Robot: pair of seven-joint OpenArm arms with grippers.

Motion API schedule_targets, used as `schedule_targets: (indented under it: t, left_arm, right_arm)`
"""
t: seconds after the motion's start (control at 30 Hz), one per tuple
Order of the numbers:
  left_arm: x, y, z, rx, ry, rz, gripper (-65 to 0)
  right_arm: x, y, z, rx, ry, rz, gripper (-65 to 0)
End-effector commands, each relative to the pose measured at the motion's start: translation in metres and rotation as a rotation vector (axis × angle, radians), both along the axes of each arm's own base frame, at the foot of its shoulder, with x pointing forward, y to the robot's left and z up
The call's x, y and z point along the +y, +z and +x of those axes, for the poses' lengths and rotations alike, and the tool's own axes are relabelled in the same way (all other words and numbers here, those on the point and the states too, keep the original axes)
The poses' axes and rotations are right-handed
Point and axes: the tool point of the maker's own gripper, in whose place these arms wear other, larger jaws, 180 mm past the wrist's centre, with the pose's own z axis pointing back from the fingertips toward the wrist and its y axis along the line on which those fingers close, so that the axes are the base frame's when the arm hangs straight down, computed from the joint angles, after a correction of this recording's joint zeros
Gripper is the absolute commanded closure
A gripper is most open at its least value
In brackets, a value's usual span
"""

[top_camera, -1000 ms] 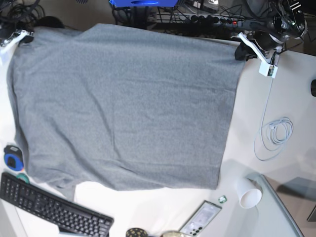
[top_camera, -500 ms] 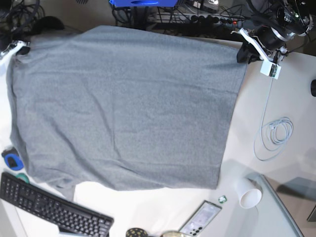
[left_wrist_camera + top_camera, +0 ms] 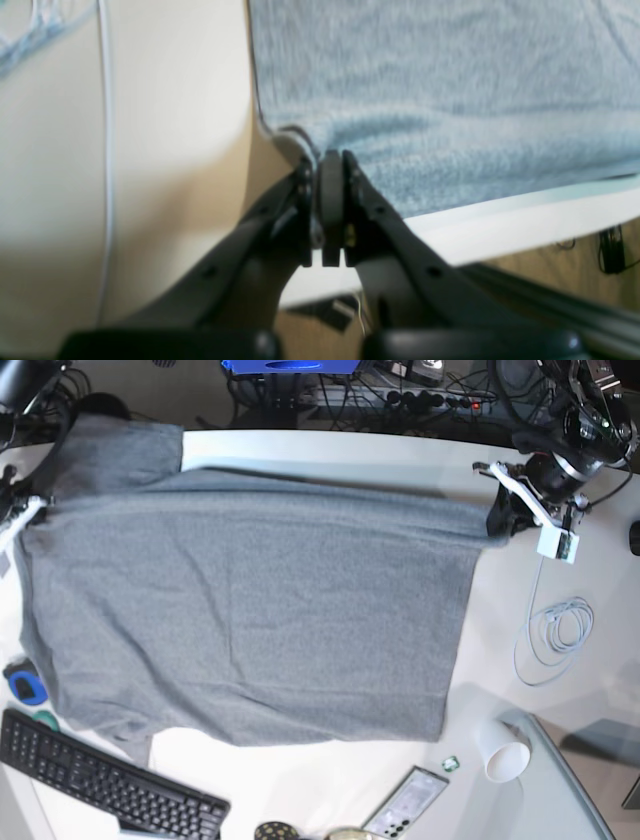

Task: Layout the t-shirt on the table in an organized manner, then fold the t-shirt properly
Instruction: 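Lift the shirt edge with both grippers and pull it taut, then fold the held edge over the shirt body with both grippers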

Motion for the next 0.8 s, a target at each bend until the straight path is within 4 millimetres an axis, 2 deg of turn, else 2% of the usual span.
schedule_targets:
  t: [0.0, 0.13, 0.3, 0.43, 0.57, 0.77]
  left_arm:
    - [0.002, 0.012, 0.01, -0.051, 0.006, 0.0, 0.0]
    - [0.004, 0.017, 0.024, -0.082, 0.012, -0.002, 0.0]
    - [0.011, -0.007, 0.032, 0.013, 0.038, -0.026, 0.0]
    - [0.012, -0.014, 0.043, 0.018, 0.053, -0.057, 0.0]
    - [0.013, -0.017, 0.053, 0.02, 0.066, -0.076, 0.0]
    - [0.019, -0.032, 0.053, 0.059, 0.083, -0.077, 0.0]
  right_arm:
    - [-0.012, 0.012, 0.012, -0.03, -0.005, -0.044, -0.2]
    - [-0.018, 0.019, 0.031, -0.045, -0.007, -0.079, -0.2]
    - [-0.018, 0.01, 0.048, -0.036, -0.023, -0.018, -0.2]
    - [-0.009, 0.001, 0.066, -0.066, -0.01, 0.029, -0.2]
    - [0.002, -0.009, 0.074, -0.061, 0.044, 0.044, -0.2]
    - [0.007, -0.014, 0.085, -0.092, 0.04, 0.075, -0.2]
